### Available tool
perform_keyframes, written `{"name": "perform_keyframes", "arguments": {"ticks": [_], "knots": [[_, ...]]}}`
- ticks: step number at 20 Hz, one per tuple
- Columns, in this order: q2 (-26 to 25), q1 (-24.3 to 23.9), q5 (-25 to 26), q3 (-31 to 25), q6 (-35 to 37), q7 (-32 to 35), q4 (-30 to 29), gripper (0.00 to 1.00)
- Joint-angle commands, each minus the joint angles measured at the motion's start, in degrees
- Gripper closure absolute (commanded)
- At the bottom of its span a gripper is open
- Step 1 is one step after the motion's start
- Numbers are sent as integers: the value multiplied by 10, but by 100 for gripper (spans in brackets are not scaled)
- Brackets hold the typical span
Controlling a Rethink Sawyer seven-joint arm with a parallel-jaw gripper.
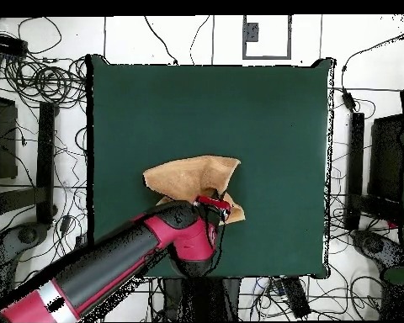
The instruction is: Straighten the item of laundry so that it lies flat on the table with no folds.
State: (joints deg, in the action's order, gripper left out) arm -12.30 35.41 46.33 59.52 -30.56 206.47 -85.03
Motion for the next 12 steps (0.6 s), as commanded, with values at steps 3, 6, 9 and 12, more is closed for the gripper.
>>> {"name": "perform_keyframes", "arguments": {"ticks": [3, 6, 9, 12], "knots": [[14, -49, 174, -173, -27, 95, 87, 100], [15, -54, 278, -202, -47, 227, 106, 100], [21, -58, 322, -221, -45, 288, 106, 100], [30, -63, 330, -237, -19, 291, 100, 100]]}}
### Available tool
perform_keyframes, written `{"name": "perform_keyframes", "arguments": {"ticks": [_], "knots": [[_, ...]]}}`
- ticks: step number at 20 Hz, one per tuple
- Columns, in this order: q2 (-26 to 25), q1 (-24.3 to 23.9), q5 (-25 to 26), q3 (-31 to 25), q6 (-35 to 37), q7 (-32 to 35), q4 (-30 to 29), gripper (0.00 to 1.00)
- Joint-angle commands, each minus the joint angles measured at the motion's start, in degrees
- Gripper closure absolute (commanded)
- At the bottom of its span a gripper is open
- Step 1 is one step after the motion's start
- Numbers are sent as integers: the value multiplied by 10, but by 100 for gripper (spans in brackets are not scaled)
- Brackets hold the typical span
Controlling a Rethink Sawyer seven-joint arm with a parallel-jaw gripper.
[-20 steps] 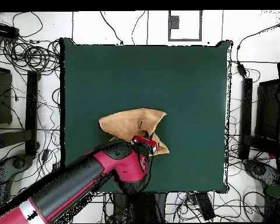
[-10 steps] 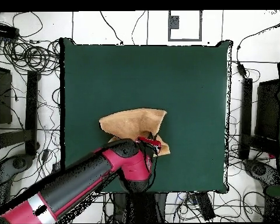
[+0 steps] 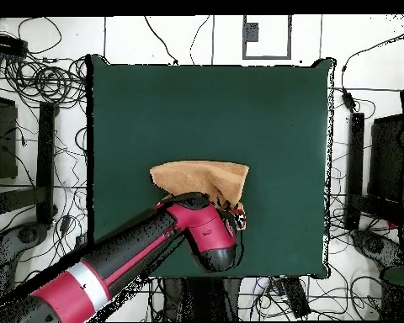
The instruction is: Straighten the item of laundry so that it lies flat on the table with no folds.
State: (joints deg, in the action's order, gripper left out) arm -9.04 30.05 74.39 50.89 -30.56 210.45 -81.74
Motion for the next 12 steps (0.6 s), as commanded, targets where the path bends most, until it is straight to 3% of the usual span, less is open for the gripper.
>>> {"name": "perform_keyframes", "arguments": {"ticks": [1, 8, 12], "knots": [[0, -9, 51, -152, -6, 257, 63, 100], [8, 11, 69, -162, 54, 330, 48, 100], [19, 1, 50, -172, 71, 284, 44, 100]]}}
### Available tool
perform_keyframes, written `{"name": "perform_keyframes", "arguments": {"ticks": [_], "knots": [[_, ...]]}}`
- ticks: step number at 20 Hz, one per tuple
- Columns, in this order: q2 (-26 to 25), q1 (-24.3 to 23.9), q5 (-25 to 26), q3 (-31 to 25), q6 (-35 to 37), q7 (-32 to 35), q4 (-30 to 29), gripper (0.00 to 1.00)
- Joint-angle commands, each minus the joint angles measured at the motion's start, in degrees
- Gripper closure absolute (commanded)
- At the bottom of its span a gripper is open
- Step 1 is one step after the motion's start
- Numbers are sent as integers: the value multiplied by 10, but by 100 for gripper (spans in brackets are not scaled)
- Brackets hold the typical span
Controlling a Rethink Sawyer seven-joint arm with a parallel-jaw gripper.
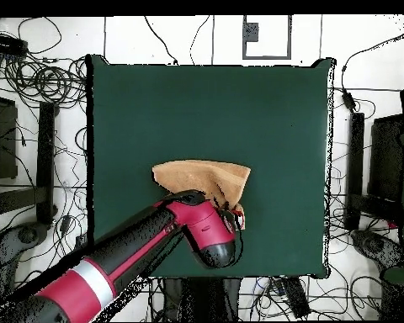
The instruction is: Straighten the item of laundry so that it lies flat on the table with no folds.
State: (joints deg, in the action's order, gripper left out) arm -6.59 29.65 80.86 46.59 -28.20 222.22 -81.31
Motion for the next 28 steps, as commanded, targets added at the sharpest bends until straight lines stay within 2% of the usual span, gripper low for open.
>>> {"name": "perform_keyframes", "arguments": {"ticks": [1, 3, 5, 6, 7, 15, 17, 22, 23, 25, 28], "knots": [[12, -13, -68, -138, 72, 70, 30, 100], [9, -23, -230, -104, 65, -119, 17, 100], [-46, 6, -397, -21, -3, -223, 0, 100], [-60, 14, -426, -4, -17, -235, -4, 100], [-84, 27, -478, 25, -43, -258, -13, 100], [-170, 69, -656, 124, -131, -342, -50, 100], [-176, 71, -668, 129, -136, -346, -52, 100], [-156, 57, -628, 110, -119, -329, -38, 100], [-139, 47, -586, 88, -101, -309, -26, 100], [-124, 34, -540, 65, -90, -289, -12, 100], [-135, 28, -558, 78, -133, -327, -7, 100]]}}
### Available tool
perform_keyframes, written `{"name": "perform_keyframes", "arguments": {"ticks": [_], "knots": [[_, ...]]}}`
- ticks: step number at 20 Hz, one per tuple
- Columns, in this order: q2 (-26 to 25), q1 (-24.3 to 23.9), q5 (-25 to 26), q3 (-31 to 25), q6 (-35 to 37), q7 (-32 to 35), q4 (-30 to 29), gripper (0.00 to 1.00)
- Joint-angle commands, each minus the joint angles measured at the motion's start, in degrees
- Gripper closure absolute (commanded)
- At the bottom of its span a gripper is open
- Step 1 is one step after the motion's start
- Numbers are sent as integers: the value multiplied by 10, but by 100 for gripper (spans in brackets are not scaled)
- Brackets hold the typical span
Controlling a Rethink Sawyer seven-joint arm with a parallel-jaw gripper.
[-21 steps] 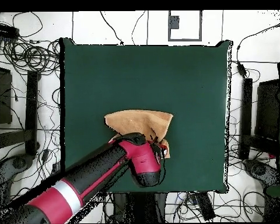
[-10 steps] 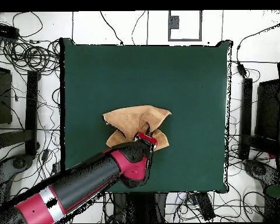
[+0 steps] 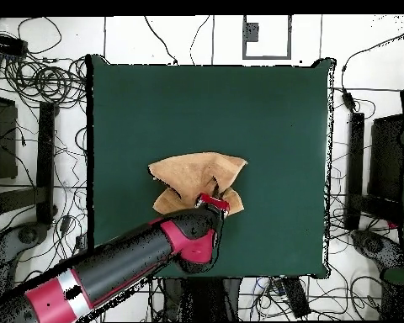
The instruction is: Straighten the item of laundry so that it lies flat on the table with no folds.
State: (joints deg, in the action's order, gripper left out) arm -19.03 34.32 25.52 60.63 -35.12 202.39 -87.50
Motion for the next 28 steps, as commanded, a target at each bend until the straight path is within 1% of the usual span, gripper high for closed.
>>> {"name": "perform_keyframes", "arguments": {"ticks": [1, 3, 4, 5, 7, 8, 9, 11, 13, 15, 22, 28], "knots": [[-2, -31, 36, -83, -65, -102, 69, 100], [17, -56, 117, -125, -67, -49, 98, 100], [28, -64, 188, -151, -58, 15, 115, 100], [38, -71, 299, -186, -67, 139, 140, 100], [46, -78, 430, -224, -115, 301, 165, 100], [51, -81, 459, -237, -129, 333, 168, 100], [59, -85, 505, -254, -159, 396, 172, 100], [71, -90, 551, -278, -198, 465, 172, 100], [81, -93, 579, -297, -225, 518, 169, 100], [89, -91, 591, -307, -231, 546, 164, 100], [107, -88, 604, -325, -218, 565, 149, 100], [125, -77, 613, -339, -199, 596, 134, 100]]}}
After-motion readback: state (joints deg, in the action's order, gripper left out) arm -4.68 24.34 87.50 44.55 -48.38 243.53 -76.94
